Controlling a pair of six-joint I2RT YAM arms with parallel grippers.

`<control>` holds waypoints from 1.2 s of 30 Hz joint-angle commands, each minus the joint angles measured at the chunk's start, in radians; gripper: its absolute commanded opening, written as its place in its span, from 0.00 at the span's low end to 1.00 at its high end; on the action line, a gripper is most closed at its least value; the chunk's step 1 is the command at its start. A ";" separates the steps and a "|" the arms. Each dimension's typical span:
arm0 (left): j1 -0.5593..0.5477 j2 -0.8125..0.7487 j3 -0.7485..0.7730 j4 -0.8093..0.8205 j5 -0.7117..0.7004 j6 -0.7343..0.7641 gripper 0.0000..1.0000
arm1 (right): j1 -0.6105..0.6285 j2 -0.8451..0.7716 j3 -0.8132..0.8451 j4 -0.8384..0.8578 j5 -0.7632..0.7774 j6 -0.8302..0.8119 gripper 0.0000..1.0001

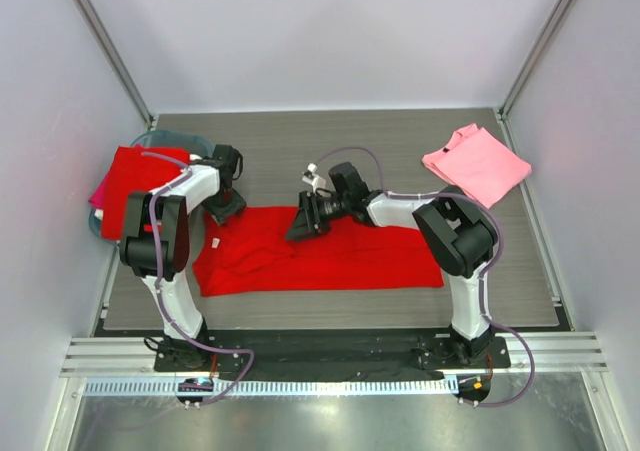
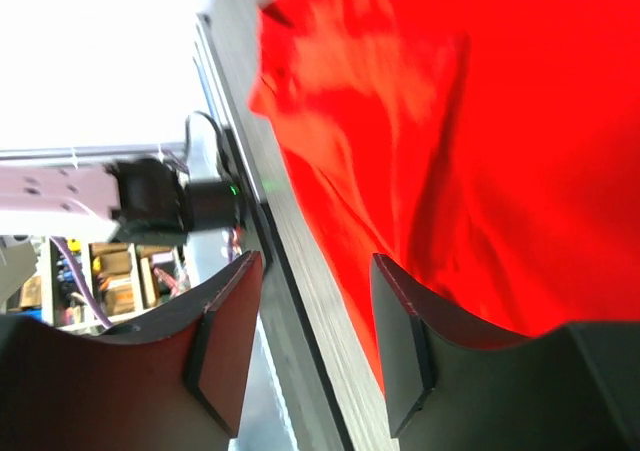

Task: Fold and stack the t-shirts
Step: Fold the tshirt

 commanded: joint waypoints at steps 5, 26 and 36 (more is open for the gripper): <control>0.007 0.002 0.010 -0.025 -0.022 0.018 0.50 | -0.006 0.126 0.218 0.028 -0.037 0.037 0.56; 0.007 -0.019 -0.059 0.042 0.011 -0.008 0.50 | 0.024 0.275 0.348 -0.045 -0.074 0.040 0.49; 0.007 -0.028 -0.036 0.016 -0.001 0.004 0.49 | 0.050 0.252 0.325 -0.026 -0.097 0.051 0.47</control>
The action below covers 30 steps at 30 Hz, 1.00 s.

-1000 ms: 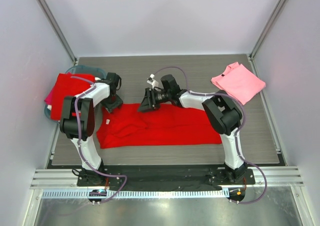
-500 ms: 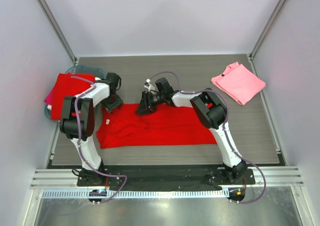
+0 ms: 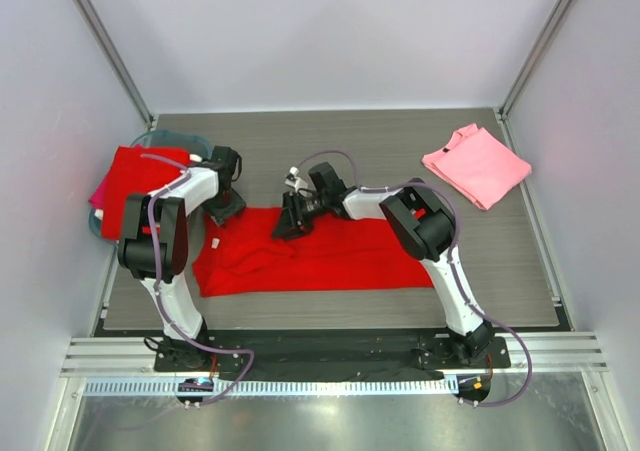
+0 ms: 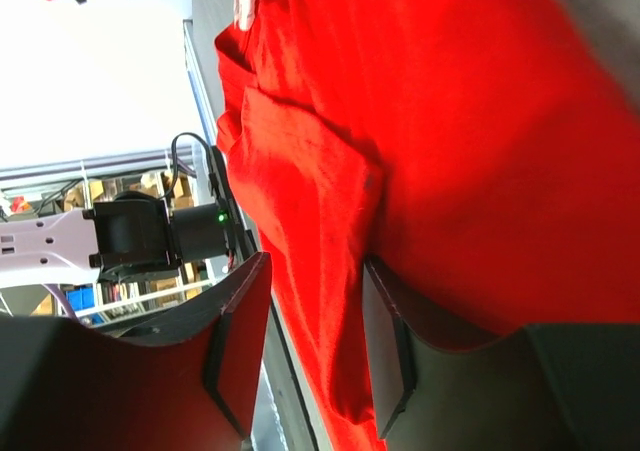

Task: Fold and stack the t-shirts
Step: Fold the tshirt

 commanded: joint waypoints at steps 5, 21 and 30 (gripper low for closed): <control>0.004 0.011 0.014 -0.038 -0.014 -0.006 0.49 | 0.047 -0.046 0.032 0.006 -0.034 -0.006 0.41; 0.004 0.007 -0.005 -0.035 -0.029 -0.023 0.48 | 0.048 -0.170 -0.134 0.026 -0.052 -0.015 0.08; 0.004 0.008 -0.005 -0.035 -0.028 -0.026 0.47 | 0.055 -0.351 -0.398 0.105 -0.054 0.008 0.29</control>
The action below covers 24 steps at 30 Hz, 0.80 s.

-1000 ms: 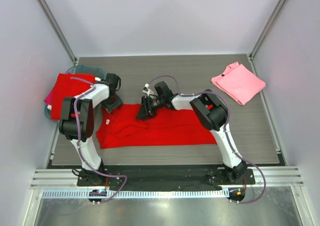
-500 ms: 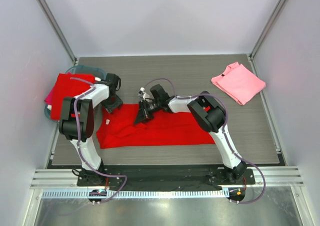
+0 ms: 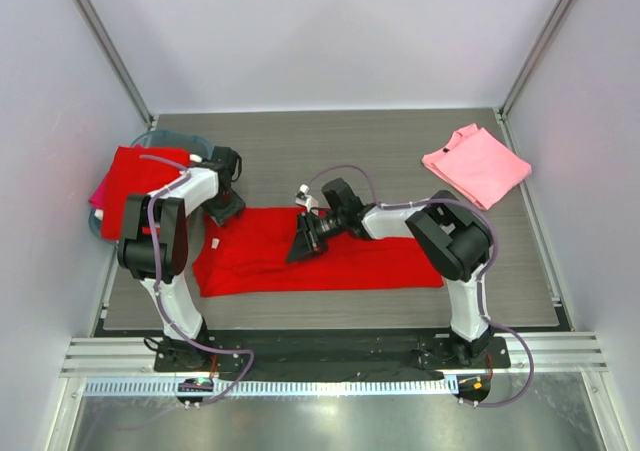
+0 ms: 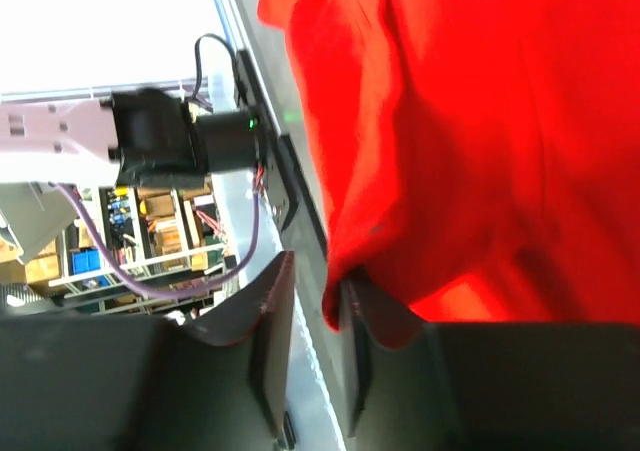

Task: Fold and stack the t-shirts
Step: Fold the tshirt

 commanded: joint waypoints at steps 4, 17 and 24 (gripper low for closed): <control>0.004 0.014 -0.001 -0.030 -0.020 -0.004 0.47 | 0.031 -0.125 -0.187 0.110 -0.026 0.011 0.40; 0.004 0.017 0.005 -0.028 -0.015 0.005 0.48 | 0.047 -0.285 -0.211 -0.050 0.092 -0.093 0.58; 0.004 0.004 -0.011 -0.013 -0.014 0.004 0.48 | 0.053 -0.201 -0.079 0.044 0.160 0.028 0.55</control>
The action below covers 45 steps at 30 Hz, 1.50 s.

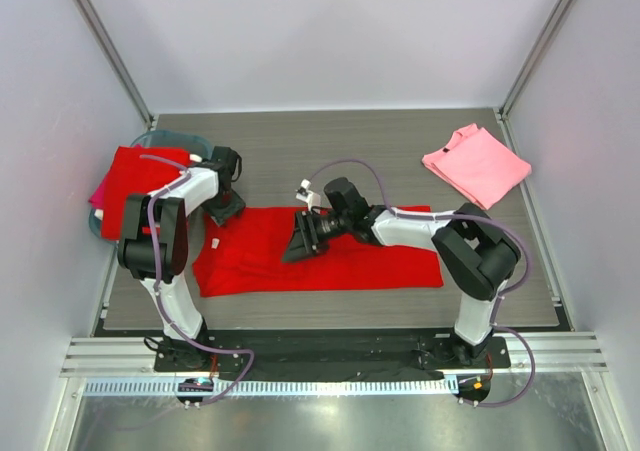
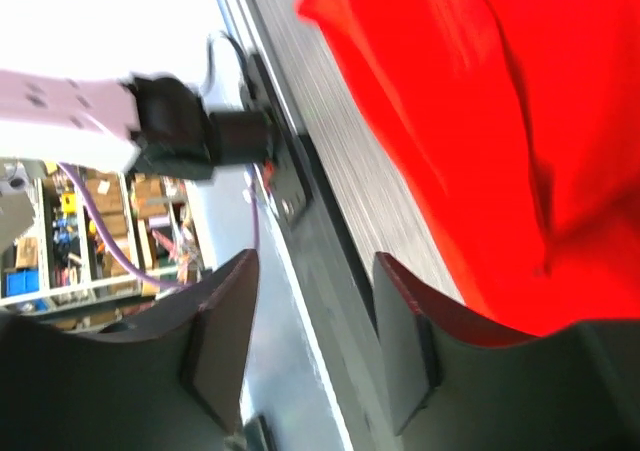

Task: Fold and stack the t-shirts
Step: Fold the tshirt

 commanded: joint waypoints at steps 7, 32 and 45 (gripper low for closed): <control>0.006 -0.016 -0.032 0.009 -0.007 0.005 0.48 | 0.043 0.193 0.176 0.226 0.102 0.200 0.45; 0.012 -0.055 -0.069 0.048 0.016 0.014 0.48 | 0.227 0.288 0.177 0.271 0.255 0.227 0.41; 0.012 -0.058 -0.072 0.051 0.020 0.016 0.48 | 0.218 0.276 0.326 0.154 0.375 0.175 0.40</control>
